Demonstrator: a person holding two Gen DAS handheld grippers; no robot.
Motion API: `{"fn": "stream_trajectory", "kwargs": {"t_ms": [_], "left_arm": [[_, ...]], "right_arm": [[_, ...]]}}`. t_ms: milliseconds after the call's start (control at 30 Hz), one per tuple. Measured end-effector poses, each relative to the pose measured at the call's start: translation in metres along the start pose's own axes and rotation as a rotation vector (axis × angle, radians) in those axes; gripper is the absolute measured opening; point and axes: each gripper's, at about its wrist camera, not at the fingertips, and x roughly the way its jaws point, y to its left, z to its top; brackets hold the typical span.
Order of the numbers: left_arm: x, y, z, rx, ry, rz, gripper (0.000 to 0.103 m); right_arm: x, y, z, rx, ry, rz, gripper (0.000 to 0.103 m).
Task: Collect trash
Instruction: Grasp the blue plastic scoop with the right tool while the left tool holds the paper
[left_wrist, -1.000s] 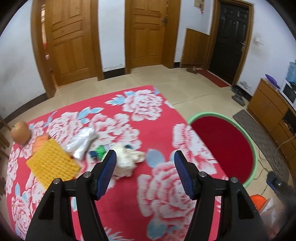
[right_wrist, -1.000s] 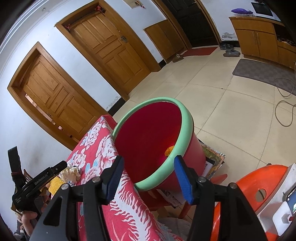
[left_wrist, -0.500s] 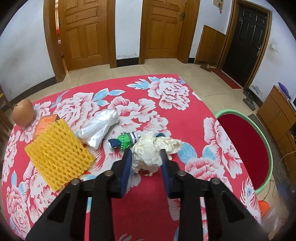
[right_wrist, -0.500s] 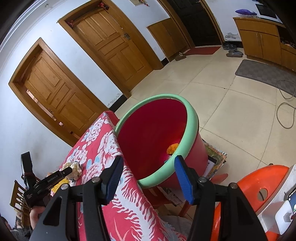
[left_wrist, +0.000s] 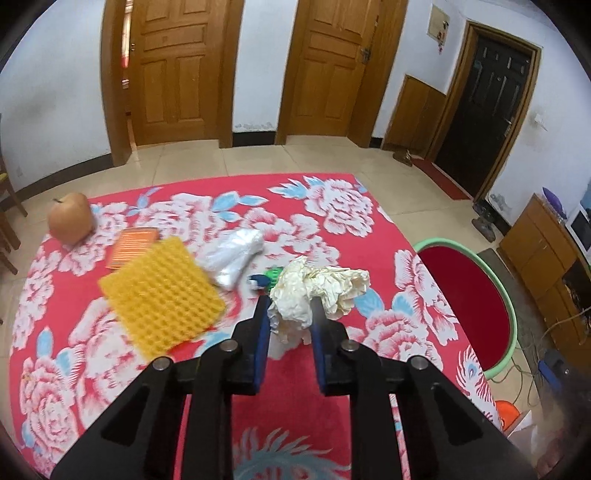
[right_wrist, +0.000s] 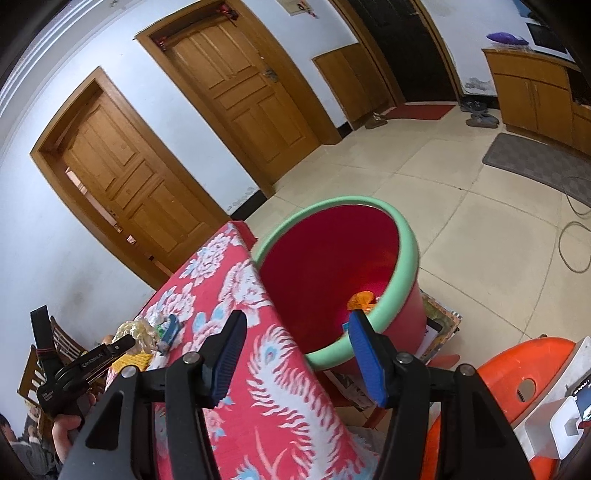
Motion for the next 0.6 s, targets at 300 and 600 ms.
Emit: {"fn": "stream_trajectory", "kwargs": {"t_ms": [300, 600], "left_arm": [[-0.026, 0.049, -0.002, -0.092, -0.037, 0.053, 0.020], [-0.037, 0.098, 0.003, -0.141, -0.067, 0.113, 0.020]], "right_arm": [[-0.008, 0.042, 0.002, -0.099, 0.011, 0.067, 0.060], [-0.006, 0.104, -0.002, -0.215, 0.033, 0.129, 0.060]]}}
